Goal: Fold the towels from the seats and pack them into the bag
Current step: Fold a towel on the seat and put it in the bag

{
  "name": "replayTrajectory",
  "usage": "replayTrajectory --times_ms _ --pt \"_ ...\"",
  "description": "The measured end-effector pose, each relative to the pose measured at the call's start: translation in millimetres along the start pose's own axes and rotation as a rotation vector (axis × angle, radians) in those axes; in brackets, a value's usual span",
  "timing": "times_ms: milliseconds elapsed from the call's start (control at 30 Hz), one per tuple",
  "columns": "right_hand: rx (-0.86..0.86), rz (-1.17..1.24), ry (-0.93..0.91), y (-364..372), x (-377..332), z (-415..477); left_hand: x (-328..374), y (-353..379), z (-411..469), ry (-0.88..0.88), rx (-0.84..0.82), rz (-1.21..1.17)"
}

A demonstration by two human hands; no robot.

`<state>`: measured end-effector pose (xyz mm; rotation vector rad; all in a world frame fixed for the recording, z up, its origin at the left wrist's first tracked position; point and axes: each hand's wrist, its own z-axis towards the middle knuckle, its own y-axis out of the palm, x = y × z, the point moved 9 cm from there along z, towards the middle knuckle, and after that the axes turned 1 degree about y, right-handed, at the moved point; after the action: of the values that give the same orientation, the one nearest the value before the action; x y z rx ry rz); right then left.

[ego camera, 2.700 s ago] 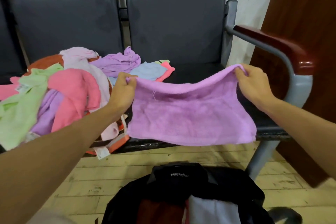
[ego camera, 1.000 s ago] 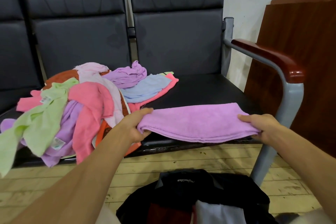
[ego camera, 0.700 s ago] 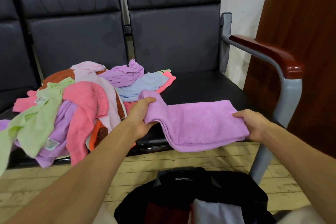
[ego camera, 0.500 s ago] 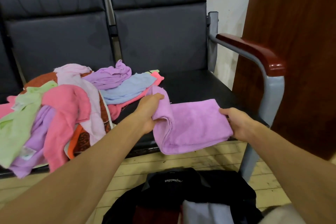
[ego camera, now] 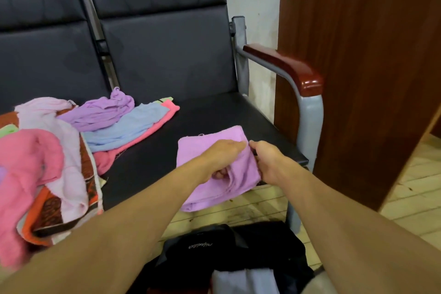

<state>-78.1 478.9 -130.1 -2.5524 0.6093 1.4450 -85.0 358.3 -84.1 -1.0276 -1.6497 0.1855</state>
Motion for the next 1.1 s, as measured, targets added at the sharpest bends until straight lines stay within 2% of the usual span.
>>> replayTrajectory --times_ms 33,67,100,167,300,533,667,800,967,1000,1100 --pt "-0.005 -0.004 0.002 0 0 1 -8 6 -9 -0.114 -0.059 0.044" --pt "-0.014 -0.011 -0.002 1 -1 2 -8 4 -13 -0.111 -0.084 -0.008" --pt "-0.022 -0.02 -0.005 2 -2 3 -5 -2 -10 -0.042 -0.088 -0.186" --pt "-0.035 -0.057 -0.04 5 -7 2 2 -31 -21 0.084 0.041 -0.433" --pt "0.045 -0.233 -0.134 7 -12 -8 -24 -71 -44 0.186 0.226 -0.457" --pt "0.215 -0.806 -0.553 42 -46 -54 -95 -93 -80 0.099 0.368 -0.602" --pt "0.188 -0.907 -0.815 77 -63 -99 -123 -91 -89 -0.006 0.374 -0.744" --pt "0.011 -0.706 -0.878 104 -67 -136 -130 -78 -99 -0.072 0.392 -0.854" --pt "-0.271 -0.277 -0.59 132 -38 -154 -160 -53 -115 -0.264 0.378 -0.988" --pt "-0.316 -0.202 -0.532 138 -30 -157 -164 -48 -117 -0.278 0.338 -1.06" --pt "-0.432 0.046 -0.387 150 -7 -164 -154 -28 -121 -0.253 0.053 -1.369"
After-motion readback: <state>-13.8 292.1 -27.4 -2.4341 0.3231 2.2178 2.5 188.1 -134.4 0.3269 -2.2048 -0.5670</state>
